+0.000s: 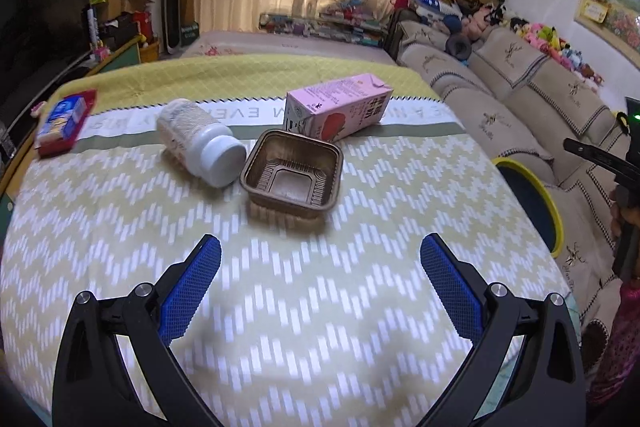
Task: Collect trash
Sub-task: 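Lower the left tool onto the brown plastic tray and grasp its rim, then carry the brown tray over the bin with the left tool and release it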
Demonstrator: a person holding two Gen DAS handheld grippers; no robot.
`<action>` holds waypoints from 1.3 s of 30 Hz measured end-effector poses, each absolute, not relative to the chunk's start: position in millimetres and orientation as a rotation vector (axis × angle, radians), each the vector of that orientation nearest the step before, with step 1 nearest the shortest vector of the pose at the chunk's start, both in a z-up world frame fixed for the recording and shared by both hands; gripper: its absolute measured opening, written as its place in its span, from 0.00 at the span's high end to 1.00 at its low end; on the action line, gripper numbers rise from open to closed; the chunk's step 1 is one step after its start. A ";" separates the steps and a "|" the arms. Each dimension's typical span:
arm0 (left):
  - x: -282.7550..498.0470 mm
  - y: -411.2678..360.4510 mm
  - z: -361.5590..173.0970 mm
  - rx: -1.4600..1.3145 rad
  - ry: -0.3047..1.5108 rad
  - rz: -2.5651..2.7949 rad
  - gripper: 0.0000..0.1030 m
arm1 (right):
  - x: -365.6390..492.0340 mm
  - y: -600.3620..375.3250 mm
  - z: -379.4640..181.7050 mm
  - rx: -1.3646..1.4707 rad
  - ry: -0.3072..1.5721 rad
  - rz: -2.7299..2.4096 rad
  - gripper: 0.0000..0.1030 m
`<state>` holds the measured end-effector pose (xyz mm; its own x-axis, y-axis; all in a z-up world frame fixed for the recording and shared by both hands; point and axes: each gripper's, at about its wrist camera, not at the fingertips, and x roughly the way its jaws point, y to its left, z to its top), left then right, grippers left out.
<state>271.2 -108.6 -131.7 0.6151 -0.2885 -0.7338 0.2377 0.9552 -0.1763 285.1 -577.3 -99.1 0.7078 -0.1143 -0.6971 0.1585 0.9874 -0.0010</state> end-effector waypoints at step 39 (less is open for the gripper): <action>366.0 -159.2 -171.5 0.151 0.927 -0.288 0.33 | 284.0 -592.9 -130.6 0.137 0.819 -0.105 0.45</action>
<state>366.0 -159.2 -171.5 0.5655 -0.1795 -0.8050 0.3087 0.9511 0.0048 284.0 -592.9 -130.6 0.6785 -0.0397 -0.7335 0.1459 0.9859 0.0815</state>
